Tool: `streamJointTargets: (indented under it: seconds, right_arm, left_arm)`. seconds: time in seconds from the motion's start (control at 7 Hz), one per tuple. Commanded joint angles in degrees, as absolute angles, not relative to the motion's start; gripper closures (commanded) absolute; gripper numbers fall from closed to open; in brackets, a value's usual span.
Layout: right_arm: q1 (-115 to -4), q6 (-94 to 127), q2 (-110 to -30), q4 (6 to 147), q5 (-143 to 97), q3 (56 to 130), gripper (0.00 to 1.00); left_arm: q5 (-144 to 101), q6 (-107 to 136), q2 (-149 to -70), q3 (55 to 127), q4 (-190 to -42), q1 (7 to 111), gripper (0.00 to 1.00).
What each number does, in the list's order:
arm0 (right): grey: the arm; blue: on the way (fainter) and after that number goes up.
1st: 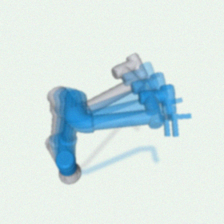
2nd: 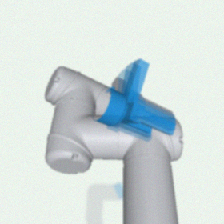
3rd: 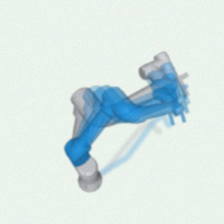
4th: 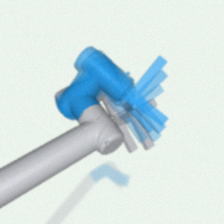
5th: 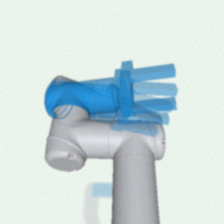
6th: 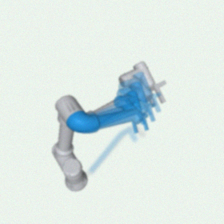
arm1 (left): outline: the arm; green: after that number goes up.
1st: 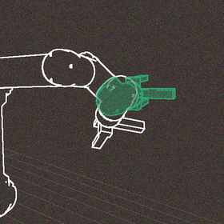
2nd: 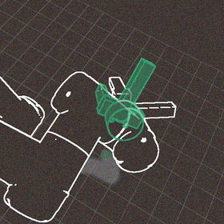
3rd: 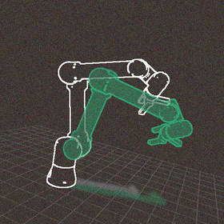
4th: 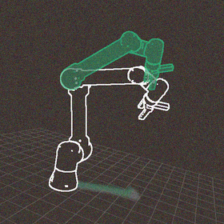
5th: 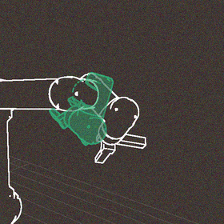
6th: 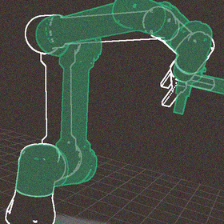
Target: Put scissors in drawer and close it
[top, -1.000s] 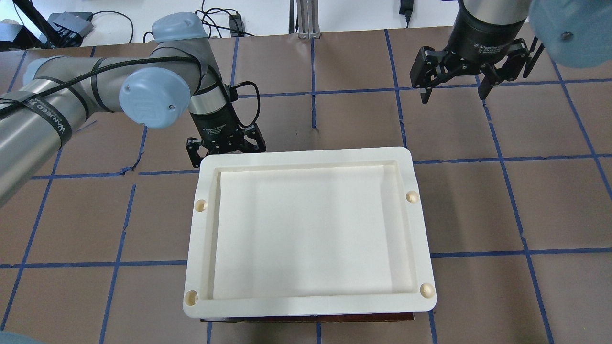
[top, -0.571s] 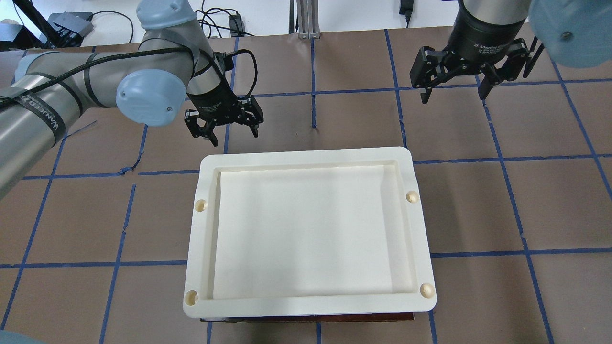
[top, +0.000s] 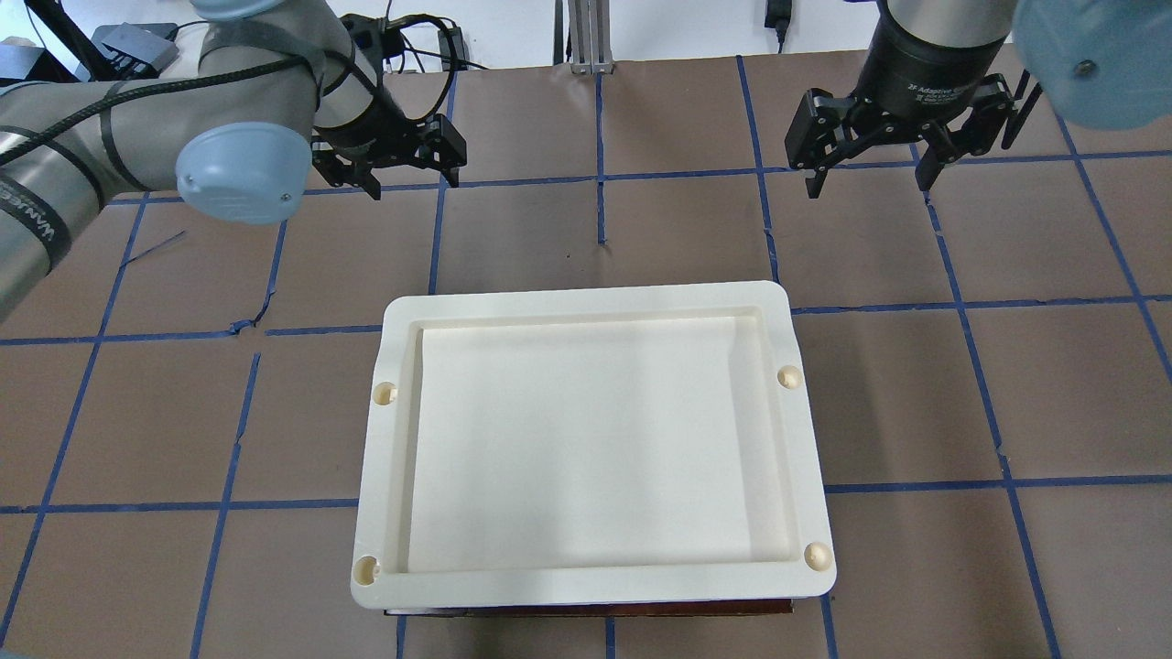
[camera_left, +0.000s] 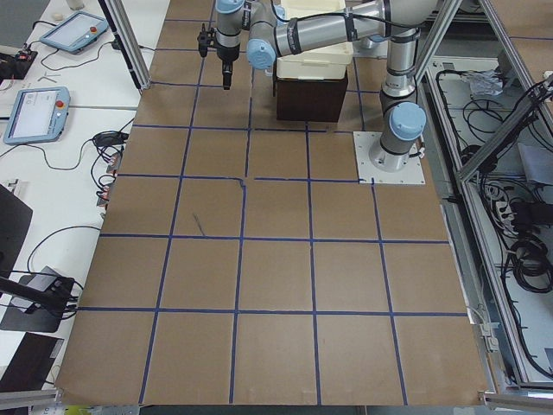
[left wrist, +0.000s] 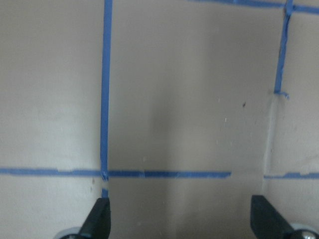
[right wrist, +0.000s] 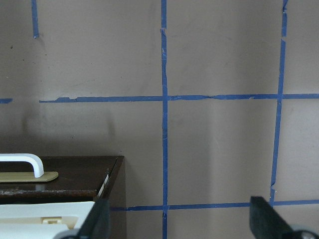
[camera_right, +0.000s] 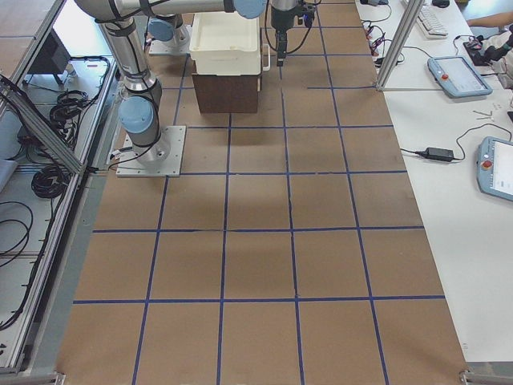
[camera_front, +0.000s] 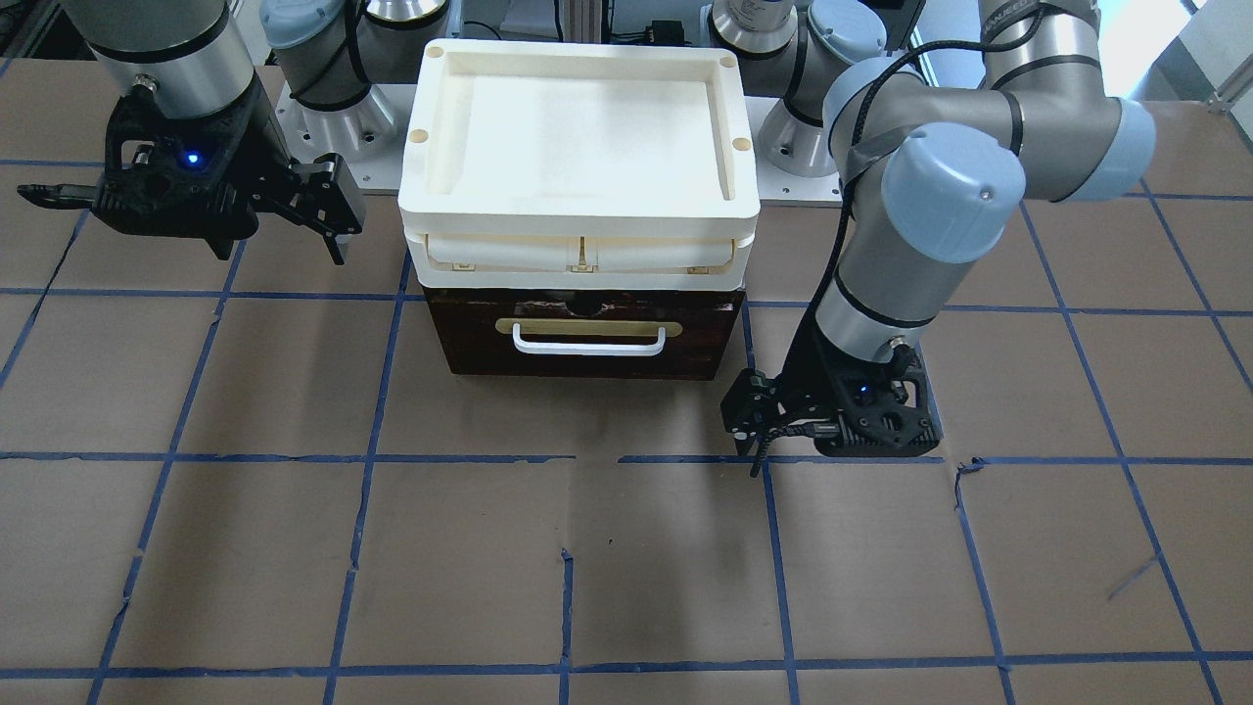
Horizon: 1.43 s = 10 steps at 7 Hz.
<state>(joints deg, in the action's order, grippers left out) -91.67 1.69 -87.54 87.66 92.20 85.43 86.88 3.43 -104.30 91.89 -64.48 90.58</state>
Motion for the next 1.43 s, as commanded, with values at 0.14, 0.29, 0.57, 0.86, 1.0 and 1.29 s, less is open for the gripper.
streamJointTargets:
  seconds: [0.14,0.29,0.57,0.86,1.0,1.29]
  right_arm:
    - [-91.7,1.8,-87.5,87.5,92.2,85.4,0.00]
    - [-91.7,1.8,-87.5,87.2,92.3,85.4,0.00]
    - [-91.5,1.8,-87.5,87.0,92.3,85.4,0.00]
    - [-91.8,1.8,-87.6,87.1,92.3,85.3,0.00]
    - [-91.7,1.8,-87.6,87.2,92.3,85.3,0.00]
    - [-91.7,1.8,-87.6,87.2,92.3,85.3,0.00]
  left_arm:
    - [93.2,-1.2,-97.6,91.8,-75.6,88.1,0.00]
    - [93.2,-1.2,-97.4,91.8,-76.4,88.0,0.00]
    - [93.3,-1.2,-97.2,91.8,-76.5,88.0,0.00]
    - [93.4,-1.1,-96.5,91.8,-76.6,88.1,0.00]
    - [93.3,-1.1,-95.8,92.6,-77.2,88.1,0.00]
    - [93.3,-1.5,-95.9,92.5,-76.6,87.8,0.00]
